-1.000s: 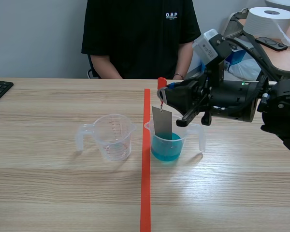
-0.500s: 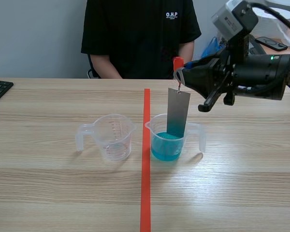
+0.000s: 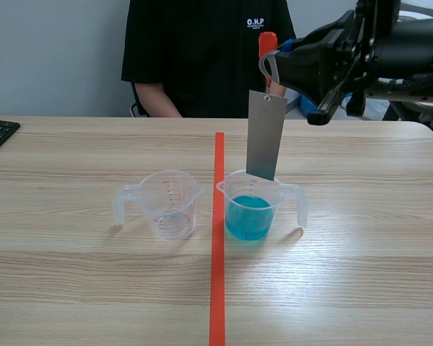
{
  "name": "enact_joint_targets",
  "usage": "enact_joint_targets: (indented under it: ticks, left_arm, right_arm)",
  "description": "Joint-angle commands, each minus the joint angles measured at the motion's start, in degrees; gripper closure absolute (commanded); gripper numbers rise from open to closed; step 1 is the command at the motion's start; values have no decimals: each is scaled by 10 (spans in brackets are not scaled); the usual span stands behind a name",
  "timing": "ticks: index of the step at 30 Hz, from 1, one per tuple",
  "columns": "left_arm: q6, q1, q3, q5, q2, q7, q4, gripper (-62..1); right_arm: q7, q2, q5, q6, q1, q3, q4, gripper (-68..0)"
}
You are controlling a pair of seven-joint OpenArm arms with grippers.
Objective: Do the redox reaction experiment.
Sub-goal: 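Raise the plate and point at it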
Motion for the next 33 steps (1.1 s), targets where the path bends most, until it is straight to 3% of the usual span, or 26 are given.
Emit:
enact_joint_targets:
  ticks: [1,13,20,29,33]
  left_arm:
    - [0,6,-4,-2,0,-9,1,-42]
    - [0,6,-4,-2,-10,-9,1,-42]
    - [-19,6,-4,-77,-68,6,1,-42]
    - [-115,4,-4,-180,-203,4,-19,-42]
    - [-203,-21,-4,-235,-278,-16,-33,-42]
  right_arm:
    - [-1,8,20,-2,8,11,18,-15]
    - [-91,8,122,-7,8,45,89,-15]
    - [-103,8,142,-7,8,52,95,-15]
    - [-103,7,144,-7,8,52,95,-15]
    - [-103,7,148,-7,8,52,95,-15]
